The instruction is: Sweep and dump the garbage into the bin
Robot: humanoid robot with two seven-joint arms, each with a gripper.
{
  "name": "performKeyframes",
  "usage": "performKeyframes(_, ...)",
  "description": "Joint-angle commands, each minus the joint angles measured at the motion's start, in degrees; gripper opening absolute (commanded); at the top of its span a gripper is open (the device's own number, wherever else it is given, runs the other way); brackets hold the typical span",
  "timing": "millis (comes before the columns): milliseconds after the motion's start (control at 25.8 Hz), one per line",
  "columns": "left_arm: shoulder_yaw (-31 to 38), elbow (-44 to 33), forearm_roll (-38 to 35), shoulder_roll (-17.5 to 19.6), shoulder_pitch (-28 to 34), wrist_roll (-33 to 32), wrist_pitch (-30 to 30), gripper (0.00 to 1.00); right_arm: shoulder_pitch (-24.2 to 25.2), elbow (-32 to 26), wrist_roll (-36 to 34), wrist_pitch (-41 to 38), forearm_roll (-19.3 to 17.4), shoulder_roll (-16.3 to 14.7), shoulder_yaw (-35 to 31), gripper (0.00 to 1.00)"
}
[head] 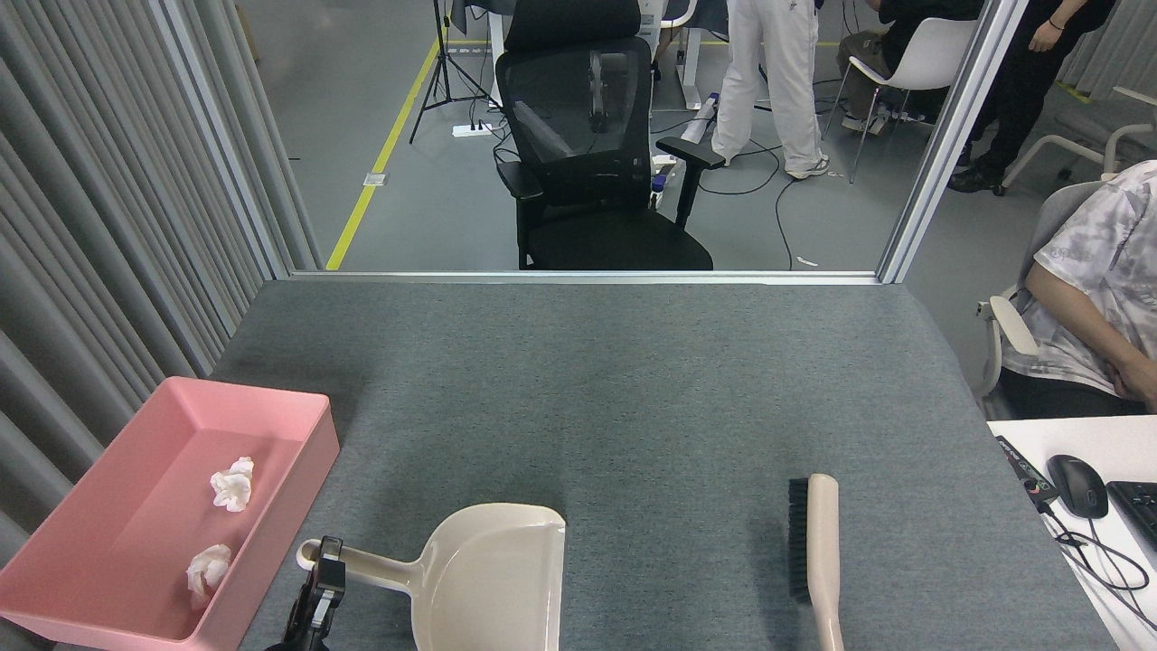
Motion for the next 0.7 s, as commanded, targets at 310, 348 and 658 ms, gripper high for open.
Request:
performKeyframes(310, 0.00, -0.22, 0.05, 0.59, 1.88, 4.41, -4.57, 1.00, 0.33, -0.09, -0.59, -0.12, -0.09, 0.39, -0.40, 0.96)
performKeyframes(348, 0.00, -0.31, 0.05, 0.94, 2.58, 4.32, -5.80, 1.00, 0.42, -0.18, -0.68, -0.65, -0.09, 0.48, -0.40, 0.97)
performKeyframes(658, 0.53, -1.63, -0.21, 4.81, 6.63, 4.41, -12.13, 1.00, 0.42, -0.44, -5.51, -1.97, -0.17, 0.57, -0.84, 0.98)
